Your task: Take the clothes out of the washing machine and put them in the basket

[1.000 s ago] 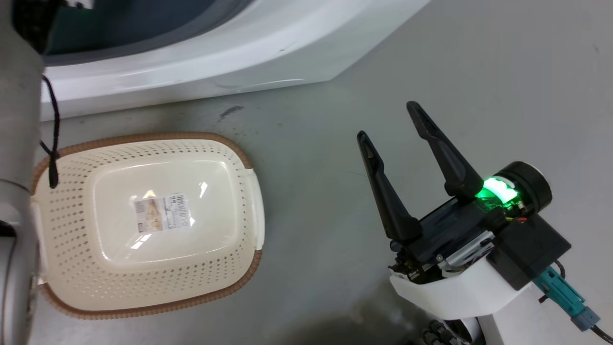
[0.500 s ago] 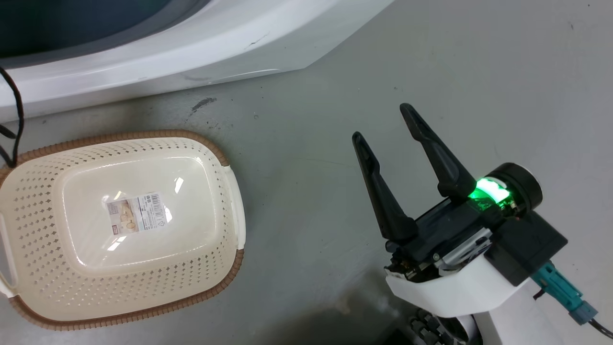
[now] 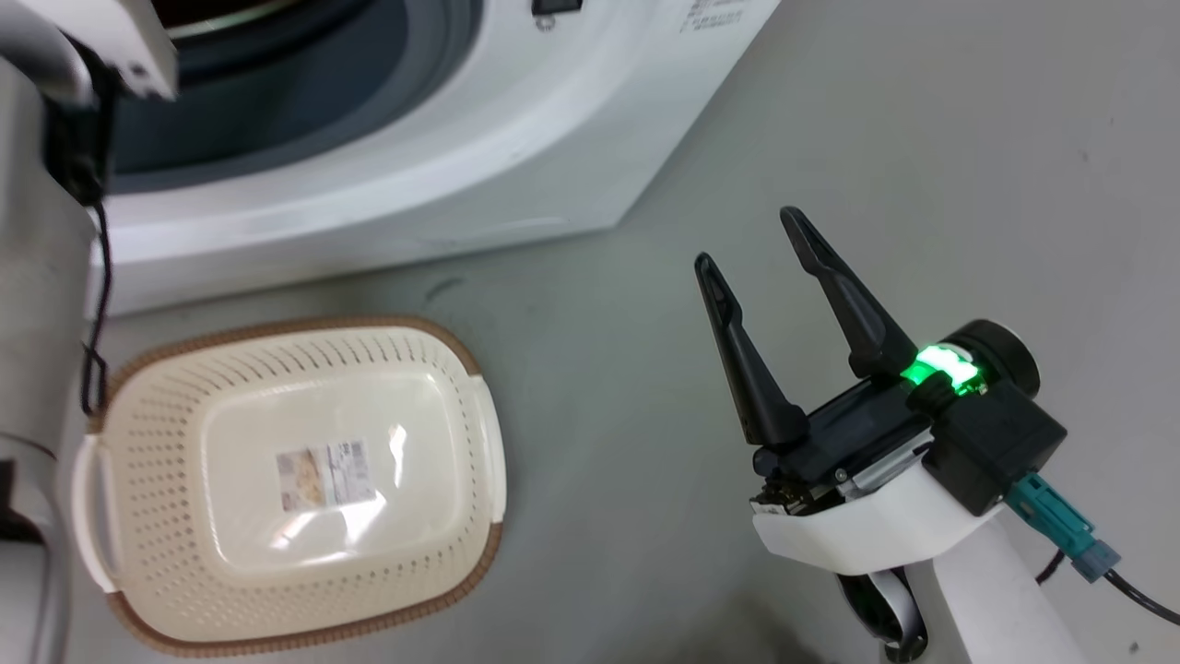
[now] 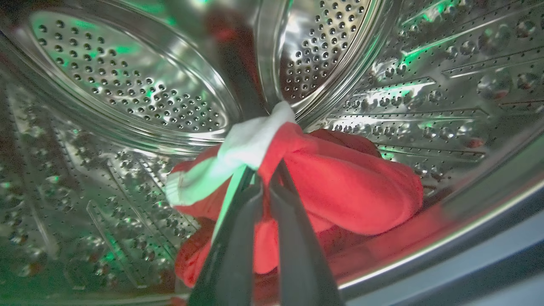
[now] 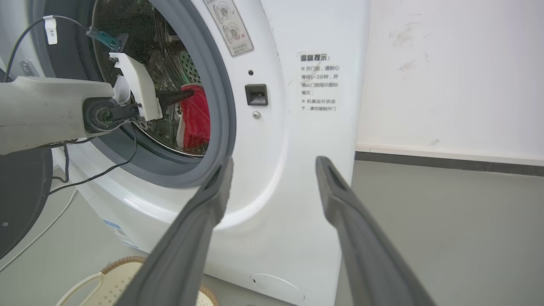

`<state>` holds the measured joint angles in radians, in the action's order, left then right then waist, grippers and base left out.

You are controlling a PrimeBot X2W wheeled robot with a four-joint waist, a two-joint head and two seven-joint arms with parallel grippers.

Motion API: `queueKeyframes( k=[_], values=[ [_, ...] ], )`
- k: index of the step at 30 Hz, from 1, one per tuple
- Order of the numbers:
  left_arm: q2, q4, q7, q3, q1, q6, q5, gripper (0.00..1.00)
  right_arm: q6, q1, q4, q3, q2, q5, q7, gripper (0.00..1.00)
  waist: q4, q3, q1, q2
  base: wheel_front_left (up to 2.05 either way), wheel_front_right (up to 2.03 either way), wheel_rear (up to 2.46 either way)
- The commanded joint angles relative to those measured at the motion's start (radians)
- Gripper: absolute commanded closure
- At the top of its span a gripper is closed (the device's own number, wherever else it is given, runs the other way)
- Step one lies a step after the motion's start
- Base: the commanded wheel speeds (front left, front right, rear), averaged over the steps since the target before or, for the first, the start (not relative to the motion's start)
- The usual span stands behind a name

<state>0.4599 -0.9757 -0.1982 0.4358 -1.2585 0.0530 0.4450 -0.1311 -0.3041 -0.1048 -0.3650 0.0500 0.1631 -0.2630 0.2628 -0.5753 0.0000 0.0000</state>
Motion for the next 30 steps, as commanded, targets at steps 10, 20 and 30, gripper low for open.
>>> queueKeyframes(
  k=[10, 20, 30],
  values=[
    [-0.043, 0.119, -0.069, -0.075, 0.25, -0.03, 0.033, 1.0, 0.001, 0.081, 0.063, 0.027, 0.001, -0.01, 0.0, 0.0, -0.053, 0.238, 0.0, 0.0, 0.0, 0.0, 0.0],
    [-0.075, 0.385, -0.068, -0.233, 0.572, -0.057, 0.037, 1.0, 0.0, 0.148, 0.081, 0.052, 0.001, 0.004, 0.02, 0.0, -0.103, 0.387, 0.0, 0.0, 0.0, 0.0, 0.0],
    [-0.133, 0.711, -0.067, -0.274, 0.877, -0.09, -0.07, 1.0, 0.0, 0.22, 0.075, 0.091, 0.001, 0.002, 0.048, 0.0, -0.186, 0.5, 0.0, 0.0, 0.0, 0.0, 0.0]
  ],
)
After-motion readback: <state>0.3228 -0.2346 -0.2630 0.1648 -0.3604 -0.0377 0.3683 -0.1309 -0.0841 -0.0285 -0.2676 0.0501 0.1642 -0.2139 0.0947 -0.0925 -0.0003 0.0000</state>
